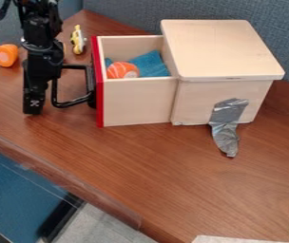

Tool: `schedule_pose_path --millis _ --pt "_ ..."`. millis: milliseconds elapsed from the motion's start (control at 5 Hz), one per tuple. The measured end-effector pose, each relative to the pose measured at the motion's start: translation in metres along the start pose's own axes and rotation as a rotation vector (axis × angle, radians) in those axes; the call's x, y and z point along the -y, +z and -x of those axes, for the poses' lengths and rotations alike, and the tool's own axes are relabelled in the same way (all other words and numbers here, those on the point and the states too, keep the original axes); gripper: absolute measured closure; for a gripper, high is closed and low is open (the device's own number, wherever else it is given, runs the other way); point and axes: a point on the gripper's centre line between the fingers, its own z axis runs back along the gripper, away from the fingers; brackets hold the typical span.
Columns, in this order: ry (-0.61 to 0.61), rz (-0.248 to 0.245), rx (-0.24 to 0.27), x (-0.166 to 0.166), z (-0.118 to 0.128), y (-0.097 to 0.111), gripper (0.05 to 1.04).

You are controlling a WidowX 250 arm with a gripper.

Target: Closed the drawer

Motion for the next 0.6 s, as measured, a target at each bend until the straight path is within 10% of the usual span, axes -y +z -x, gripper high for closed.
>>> schedule_pose_path --millis 600 --pt "0.024 0.037 0.049 0.005 -0.041 0.008 0.083"
